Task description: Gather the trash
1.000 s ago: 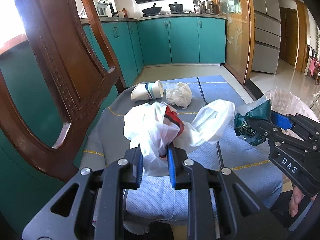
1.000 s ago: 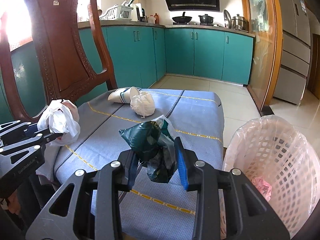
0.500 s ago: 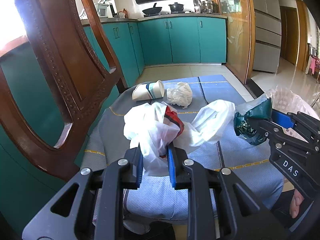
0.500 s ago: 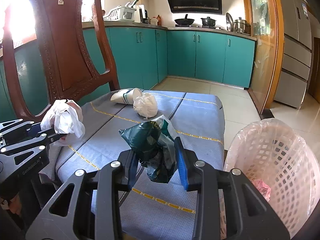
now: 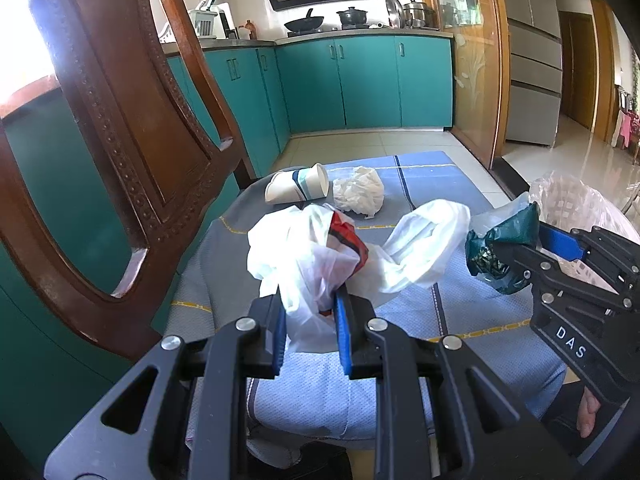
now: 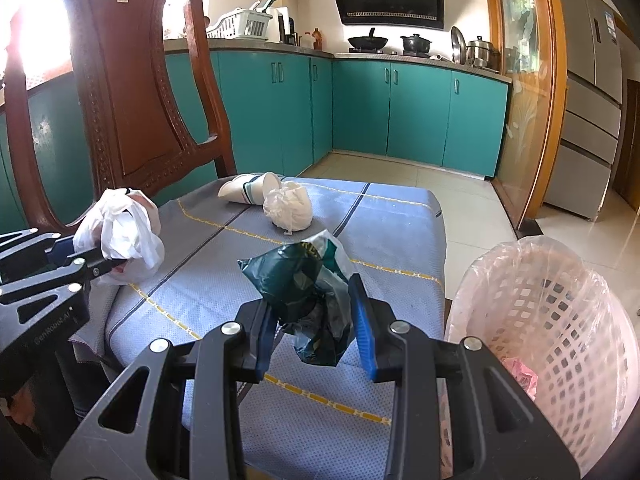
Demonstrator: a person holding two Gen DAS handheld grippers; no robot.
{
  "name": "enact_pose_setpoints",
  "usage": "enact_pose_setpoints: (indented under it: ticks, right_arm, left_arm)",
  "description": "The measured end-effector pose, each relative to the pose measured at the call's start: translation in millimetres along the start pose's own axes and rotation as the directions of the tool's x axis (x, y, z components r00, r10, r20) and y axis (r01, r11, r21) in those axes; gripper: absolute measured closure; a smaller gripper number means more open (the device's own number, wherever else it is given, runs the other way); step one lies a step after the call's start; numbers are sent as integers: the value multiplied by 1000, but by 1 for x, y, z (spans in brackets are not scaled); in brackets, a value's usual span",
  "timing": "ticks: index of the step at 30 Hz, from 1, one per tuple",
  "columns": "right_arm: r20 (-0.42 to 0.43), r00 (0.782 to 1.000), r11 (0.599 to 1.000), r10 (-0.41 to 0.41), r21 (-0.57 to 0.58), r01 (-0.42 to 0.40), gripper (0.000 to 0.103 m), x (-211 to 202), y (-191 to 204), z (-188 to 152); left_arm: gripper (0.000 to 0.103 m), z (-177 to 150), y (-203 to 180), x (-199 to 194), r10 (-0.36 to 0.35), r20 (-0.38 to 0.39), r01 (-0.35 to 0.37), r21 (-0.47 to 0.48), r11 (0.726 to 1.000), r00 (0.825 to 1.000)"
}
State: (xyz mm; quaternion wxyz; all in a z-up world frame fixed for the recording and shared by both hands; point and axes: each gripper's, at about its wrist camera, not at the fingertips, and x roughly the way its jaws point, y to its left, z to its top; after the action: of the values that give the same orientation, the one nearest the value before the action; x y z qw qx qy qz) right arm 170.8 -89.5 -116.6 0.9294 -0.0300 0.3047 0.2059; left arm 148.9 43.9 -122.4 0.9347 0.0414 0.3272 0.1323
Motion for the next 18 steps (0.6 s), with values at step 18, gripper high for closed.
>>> enact_pose_setpoints:
  ticks: [18]
  right_arm:
    - [12, 1000, 999, -24, -31, 25, 68, 3, 10, -1]
  left_arm:
    - [82, -1, 2, 0, 11, -4, -11, -2, 1000, 1000]
